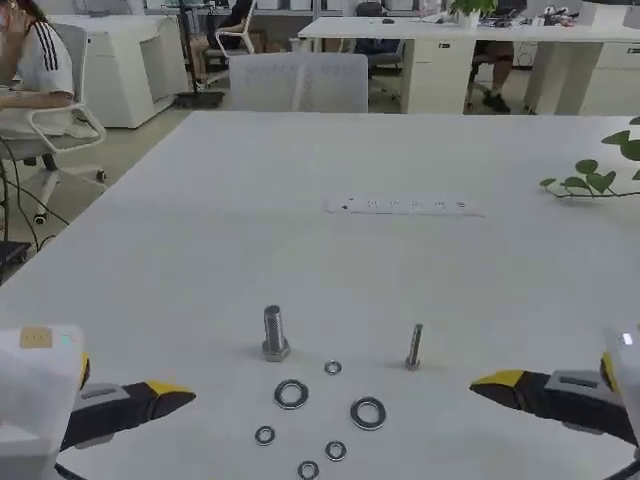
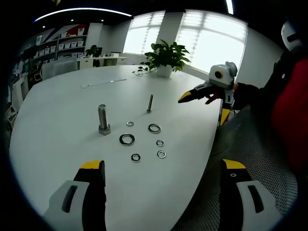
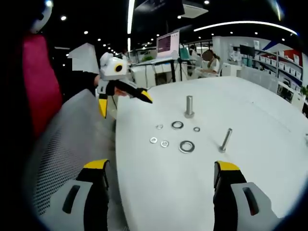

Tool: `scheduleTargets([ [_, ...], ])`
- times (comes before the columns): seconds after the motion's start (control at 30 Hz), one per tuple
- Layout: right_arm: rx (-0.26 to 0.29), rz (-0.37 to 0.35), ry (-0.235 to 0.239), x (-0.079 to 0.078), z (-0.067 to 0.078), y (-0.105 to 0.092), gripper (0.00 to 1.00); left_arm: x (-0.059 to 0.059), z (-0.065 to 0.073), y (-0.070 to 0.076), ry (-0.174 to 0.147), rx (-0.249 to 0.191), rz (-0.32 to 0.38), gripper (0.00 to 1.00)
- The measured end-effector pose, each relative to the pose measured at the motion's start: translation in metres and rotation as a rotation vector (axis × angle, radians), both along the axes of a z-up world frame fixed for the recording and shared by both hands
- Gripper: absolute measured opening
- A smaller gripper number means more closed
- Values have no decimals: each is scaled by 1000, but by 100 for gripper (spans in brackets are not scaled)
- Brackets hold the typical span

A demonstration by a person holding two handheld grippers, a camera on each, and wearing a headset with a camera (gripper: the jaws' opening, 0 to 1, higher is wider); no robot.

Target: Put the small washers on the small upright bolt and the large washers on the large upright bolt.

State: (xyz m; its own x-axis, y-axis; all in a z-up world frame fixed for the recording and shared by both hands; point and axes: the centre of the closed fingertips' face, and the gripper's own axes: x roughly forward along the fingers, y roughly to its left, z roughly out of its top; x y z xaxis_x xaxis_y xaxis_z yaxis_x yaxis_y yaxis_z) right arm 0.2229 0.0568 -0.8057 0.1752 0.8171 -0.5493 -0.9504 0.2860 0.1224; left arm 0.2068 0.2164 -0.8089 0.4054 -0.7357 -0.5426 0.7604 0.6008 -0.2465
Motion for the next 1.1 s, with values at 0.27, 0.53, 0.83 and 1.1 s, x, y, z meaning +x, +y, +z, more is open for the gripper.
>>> scheduleTargets([
  [0.27, -6, 4, -7, 0, 2, -1, 88, 0, 2, -1, -6, 1, -4, 100],
  [0.53, -13, 9, -6, -1, 3, -1, 88, -1, 2, -2, -4, 1, -8, 100],
  [0.83, -14, 9, -6, -1, 2, 0, 88, 1, 3, -1, -6, 3, -8, 100],
  [1.1, -13, 2, -3, -1, 0, -3, 87, 2, 3, -1, -7, 4, -2, 100],
])
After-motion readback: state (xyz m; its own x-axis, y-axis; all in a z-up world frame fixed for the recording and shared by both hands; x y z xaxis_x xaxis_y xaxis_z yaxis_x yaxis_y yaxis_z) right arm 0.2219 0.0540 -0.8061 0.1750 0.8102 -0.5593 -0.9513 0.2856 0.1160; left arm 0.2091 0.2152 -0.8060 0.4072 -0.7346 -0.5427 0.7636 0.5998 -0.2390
